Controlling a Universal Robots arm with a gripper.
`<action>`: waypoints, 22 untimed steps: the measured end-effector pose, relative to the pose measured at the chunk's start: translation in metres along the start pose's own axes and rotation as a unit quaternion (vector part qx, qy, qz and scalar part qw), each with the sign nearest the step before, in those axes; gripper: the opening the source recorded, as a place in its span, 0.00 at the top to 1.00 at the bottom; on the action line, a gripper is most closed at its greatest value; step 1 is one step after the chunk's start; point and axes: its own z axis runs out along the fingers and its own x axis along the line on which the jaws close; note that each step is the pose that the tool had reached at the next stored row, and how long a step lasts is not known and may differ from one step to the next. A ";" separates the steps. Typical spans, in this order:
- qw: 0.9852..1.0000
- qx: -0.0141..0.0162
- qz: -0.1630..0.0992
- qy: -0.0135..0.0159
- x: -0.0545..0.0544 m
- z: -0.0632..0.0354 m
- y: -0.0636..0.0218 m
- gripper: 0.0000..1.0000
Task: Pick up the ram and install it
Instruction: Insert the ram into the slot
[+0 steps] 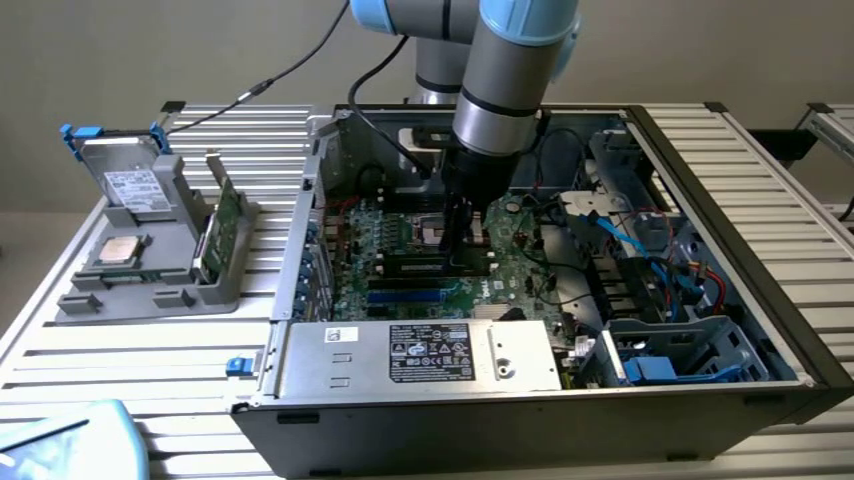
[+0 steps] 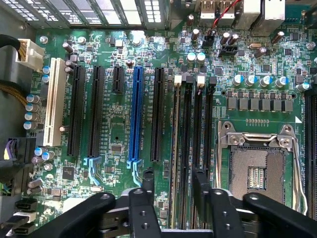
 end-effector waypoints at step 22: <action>1.000 0.008 0.003 0.014 -0.007 -0.0222 0.0163 0.63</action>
